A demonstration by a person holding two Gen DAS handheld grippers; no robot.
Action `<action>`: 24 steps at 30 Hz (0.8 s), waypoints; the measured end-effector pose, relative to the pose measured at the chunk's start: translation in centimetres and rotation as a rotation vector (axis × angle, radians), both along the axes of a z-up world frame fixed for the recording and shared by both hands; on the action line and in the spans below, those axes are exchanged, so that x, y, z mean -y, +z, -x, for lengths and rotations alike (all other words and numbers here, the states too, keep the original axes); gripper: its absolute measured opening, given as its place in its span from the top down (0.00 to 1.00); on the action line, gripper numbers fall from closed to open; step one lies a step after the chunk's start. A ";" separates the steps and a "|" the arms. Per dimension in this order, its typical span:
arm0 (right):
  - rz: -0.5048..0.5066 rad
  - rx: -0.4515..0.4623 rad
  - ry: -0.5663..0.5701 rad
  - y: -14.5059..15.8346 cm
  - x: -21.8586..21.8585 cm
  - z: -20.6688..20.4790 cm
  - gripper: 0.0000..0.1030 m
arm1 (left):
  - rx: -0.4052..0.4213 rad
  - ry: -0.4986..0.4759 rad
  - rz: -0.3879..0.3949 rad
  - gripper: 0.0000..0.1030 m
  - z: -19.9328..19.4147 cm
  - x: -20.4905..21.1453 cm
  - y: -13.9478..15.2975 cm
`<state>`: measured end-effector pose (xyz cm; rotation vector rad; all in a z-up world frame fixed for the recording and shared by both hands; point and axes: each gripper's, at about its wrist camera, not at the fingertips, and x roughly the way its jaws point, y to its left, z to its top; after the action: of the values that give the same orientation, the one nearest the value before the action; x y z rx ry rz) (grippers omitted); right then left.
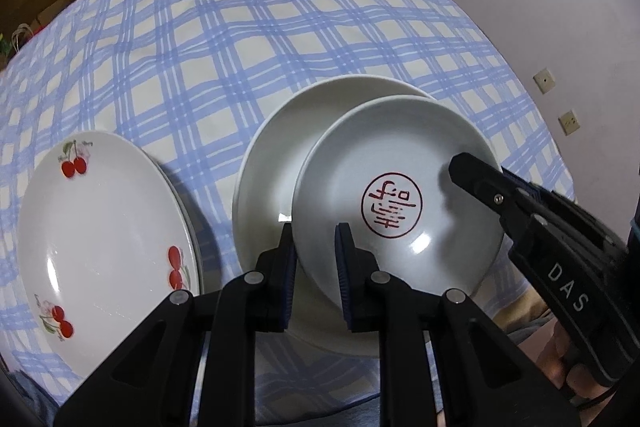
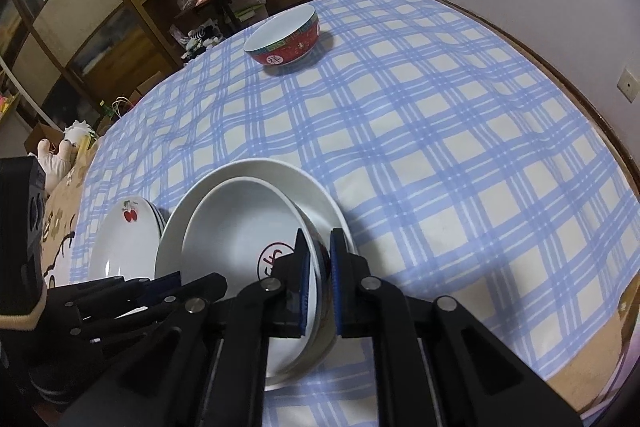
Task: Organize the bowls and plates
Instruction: 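Lower the red-seal bowl into the large white bowl with both tools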
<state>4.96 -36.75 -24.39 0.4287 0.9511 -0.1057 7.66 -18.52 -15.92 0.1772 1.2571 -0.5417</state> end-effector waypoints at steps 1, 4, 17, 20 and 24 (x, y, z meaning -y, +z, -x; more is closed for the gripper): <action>-0.001 0.000 0.000 0.0 0.0 0.0 0.90 | 0.005 -0.005 -0.010 0.82 0.1 0.1 0.0; 0.001 0.001 0.000 0.0 0.0 -0.1 0.90 | 0.008 -0.010 -0.020 0.82 0.0 0.1 -0.1; 0.013 0.005 -0.006 -0.1 0.1 -0.5 0.91 | -0.001 -0.014 -0.061 0.81 -1.2 0.9 -0.1; 0.030 0.007 -0.003 0.0 -0.1 -0.7 0.91 | 0.007 -0.027 -0.086 0.81 -1.1 1.2 -0.2; 0.032 0.010 0.001 0.0 -0.1 -0.8 0.91 | 0.014 -0.039 -0.096 0.81 -1.0 1.2 -0.2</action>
<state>5.77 -36.62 -24.41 0.3992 0.9384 -0.1180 8.62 -19.72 -16.08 0.2858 1.2686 -0.5127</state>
